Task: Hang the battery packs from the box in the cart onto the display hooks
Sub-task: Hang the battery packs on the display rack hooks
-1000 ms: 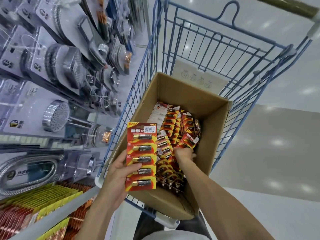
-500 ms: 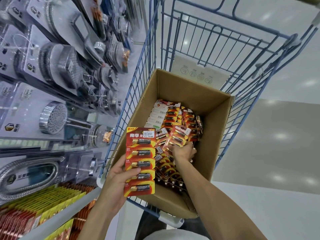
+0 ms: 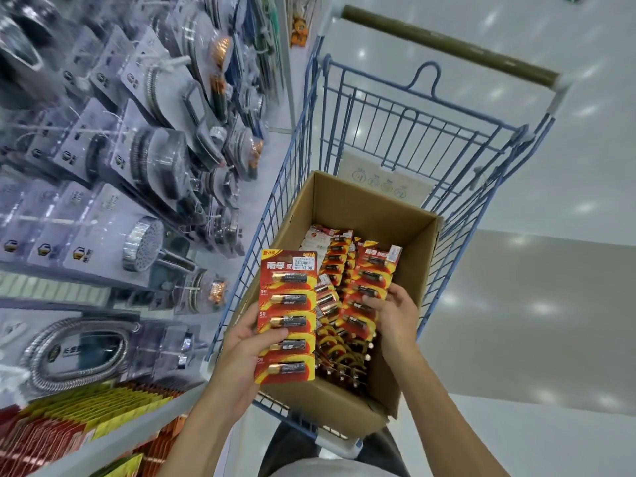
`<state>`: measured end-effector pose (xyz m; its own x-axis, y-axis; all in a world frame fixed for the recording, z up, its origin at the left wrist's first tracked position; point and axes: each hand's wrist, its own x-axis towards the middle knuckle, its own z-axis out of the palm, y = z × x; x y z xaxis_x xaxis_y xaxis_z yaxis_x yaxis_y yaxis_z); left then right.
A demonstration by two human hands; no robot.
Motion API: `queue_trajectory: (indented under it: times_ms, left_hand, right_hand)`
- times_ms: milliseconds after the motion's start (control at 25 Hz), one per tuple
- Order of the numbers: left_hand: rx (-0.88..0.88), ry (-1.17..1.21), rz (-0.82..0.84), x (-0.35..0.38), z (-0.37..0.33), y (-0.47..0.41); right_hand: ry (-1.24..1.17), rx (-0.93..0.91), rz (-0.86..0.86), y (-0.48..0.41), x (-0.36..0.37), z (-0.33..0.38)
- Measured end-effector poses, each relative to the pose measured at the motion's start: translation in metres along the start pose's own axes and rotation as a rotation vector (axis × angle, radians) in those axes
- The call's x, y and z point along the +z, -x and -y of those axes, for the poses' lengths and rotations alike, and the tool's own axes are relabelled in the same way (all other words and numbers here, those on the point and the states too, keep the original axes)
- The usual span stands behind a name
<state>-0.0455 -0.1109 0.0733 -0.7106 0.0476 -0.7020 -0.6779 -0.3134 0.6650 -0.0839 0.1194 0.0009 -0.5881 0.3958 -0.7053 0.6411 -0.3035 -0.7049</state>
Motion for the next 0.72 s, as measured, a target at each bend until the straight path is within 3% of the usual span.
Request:
queue_trajectory:
  times_ms: [80, 200, 720]
  left_hand:
    - [0.045, 0.036, -0.013, 0.001, -0.005, 0.013]
    - [0.13, 0.122, -0.048, 0.002, -0.009, 0.048]
    - [0.623, 0.529, -0.562, -0.019, 0.091, 0.285]
  right_hand:
    - [-0.172, 0.089, 0.208, 0.036, -0.015, 0.028]
    - [-0.196, 0.152, 0.497, 0.081, -0.033, 0.053]
    - [0.173, -0.02, 1.3, 0.261, -0.032, 0.041]
